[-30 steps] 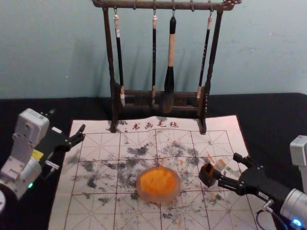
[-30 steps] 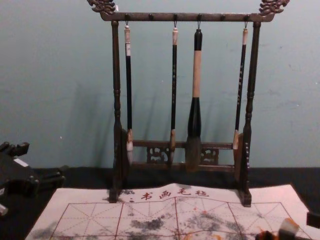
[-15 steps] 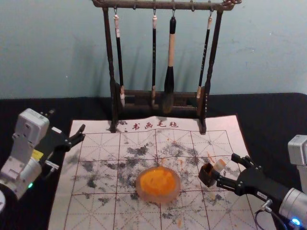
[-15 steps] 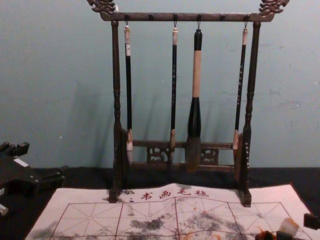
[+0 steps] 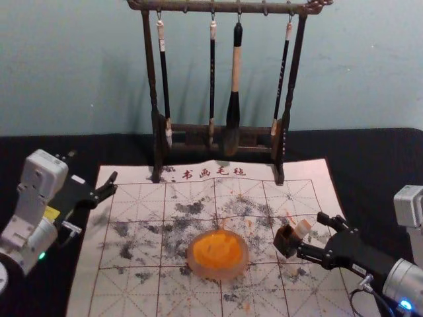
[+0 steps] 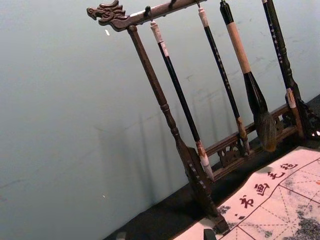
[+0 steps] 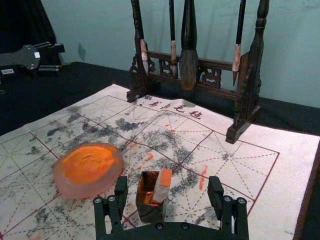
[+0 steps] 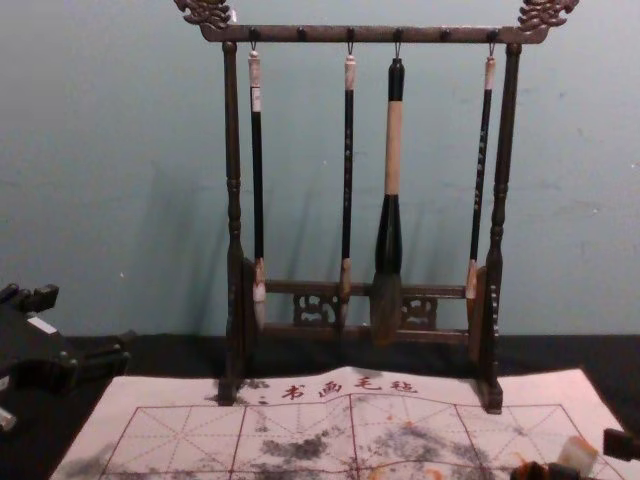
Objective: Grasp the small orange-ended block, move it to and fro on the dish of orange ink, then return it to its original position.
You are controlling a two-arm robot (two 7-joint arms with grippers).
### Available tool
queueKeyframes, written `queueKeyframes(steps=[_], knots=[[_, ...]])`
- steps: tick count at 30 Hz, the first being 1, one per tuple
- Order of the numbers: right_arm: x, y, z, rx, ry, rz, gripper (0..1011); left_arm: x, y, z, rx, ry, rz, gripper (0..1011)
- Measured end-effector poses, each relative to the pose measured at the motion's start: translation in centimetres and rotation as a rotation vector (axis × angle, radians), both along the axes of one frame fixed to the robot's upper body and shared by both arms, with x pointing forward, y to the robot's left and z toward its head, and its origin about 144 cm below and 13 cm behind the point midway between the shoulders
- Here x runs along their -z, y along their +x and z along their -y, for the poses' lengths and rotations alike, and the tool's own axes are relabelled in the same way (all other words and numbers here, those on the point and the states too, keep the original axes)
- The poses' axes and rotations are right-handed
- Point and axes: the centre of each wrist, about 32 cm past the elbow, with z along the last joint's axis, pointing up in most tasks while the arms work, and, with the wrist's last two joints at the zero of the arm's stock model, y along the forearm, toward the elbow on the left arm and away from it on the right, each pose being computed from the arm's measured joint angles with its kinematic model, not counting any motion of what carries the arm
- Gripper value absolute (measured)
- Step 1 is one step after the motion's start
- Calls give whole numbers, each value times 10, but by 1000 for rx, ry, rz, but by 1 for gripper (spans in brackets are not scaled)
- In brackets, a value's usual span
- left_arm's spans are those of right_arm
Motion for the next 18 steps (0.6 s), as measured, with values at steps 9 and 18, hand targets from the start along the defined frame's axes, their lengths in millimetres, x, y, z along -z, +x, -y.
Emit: queueKeyframes(steps=[9, 18], knots=[[0, 0, 0, 1, 0, 0, 1002, 0, 0, 0, 0, 0, 0, 1001], [0, 0, 0, 2, 0, 1, 1002, 0, 0, 0, 0, 0, 0, 1001]])
